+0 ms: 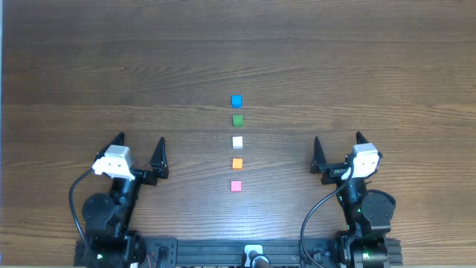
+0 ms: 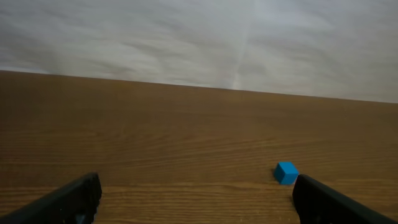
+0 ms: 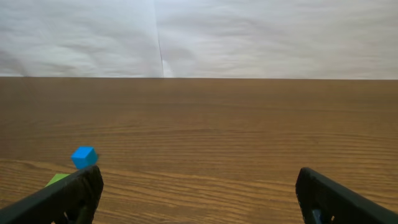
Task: Stack Cubes
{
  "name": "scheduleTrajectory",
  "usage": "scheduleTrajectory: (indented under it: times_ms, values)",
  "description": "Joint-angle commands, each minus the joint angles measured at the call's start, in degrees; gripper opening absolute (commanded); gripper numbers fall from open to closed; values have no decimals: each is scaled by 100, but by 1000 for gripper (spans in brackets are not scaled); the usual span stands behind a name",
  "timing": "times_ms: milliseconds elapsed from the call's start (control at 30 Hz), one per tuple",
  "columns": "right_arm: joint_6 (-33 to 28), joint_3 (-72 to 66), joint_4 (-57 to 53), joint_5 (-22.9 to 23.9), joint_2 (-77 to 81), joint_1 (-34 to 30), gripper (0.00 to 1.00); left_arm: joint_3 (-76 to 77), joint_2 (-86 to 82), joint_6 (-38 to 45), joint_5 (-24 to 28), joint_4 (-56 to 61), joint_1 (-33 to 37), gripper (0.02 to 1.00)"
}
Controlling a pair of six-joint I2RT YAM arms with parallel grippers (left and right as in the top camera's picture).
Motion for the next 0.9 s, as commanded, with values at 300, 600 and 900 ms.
scheduleTrajectory:
  times_ms: [300, 600, 900]
  values:
    - [-28, -26, -26, 20, -26, -35, 993, -33, 2, -236, 17, 2, 20, 1000]
    - [-28, -26, -26, 20, -26, -35, 991, -31, 2, -570, 22, 2, 20, 1000]
    - [-28, -26, -26, 20, -26, -35, 991, 83, 273, -739, 396, 2, 17, 1000]
